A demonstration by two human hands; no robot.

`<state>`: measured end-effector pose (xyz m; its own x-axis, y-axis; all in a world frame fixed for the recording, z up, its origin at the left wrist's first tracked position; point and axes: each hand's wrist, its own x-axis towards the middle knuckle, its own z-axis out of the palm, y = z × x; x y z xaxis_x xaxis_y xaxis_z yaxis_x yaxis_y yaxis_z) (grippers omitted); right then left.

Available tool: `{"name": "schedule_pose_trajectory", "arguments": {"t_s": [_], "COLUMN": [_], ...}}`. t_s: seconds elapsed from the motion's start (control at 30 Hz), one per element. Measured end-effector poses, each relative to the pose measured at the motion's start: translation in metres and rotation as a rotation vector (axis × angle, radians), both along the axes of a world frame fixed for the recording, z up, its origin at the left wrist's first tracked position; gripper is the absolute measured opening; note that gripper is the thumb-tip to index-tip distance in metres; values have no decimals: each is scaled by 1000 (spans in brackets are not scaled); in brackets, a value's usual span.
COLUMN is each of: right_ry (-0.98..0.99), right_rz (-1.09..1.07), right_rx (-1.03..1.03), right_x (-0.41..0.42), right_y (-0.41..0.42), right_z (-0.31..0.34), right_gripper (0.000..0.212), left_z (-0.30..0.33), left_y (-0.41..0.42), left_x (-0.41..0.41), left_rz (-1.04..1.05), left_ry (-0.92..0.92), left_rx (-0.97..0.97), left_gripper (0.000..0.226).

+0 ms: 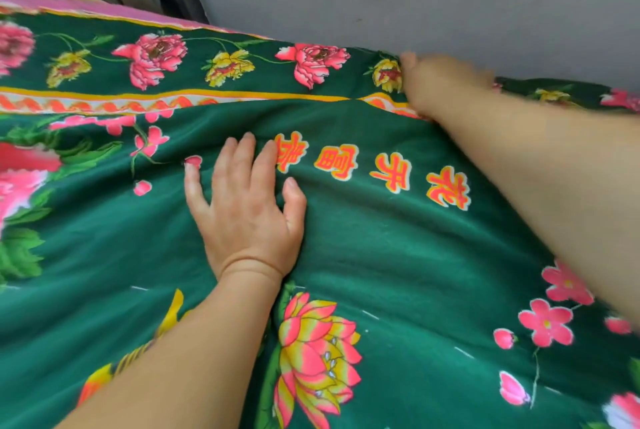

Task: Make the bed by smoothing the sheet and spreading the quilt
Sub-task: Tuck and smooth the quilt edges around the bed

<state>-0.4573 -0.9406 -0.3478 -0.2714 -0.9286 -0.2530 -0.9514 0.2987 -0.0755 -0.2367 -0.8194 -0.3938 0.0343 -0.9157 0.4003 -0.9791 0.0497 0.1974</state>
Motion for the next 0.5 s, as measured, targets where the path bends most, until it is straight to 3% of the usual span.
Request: {"name": "schedule_pose_trajectory", "arguments": {"t_s": [0.13, 0.27, 0.5], "right_ry": [-107, 34, 35], "right_rz": [76, 150, 132], "right_rx": [-116, -289, -447], "right_x": [61, 101, 110], "right_y": [110, 240, 261], "right_z": [3, -13, -34], "right_gripper": [51, 59, 48], "left_z": [0, 1, 7], "left_y": [-1, 0, 4], "left_x": [2, 3, 4], "left_rz": [-7, -26, -20], "left_ry": [-2, 16, 11], "left_rx": [2, 38, 136], "left_gripper": [50, 51, 58]}}
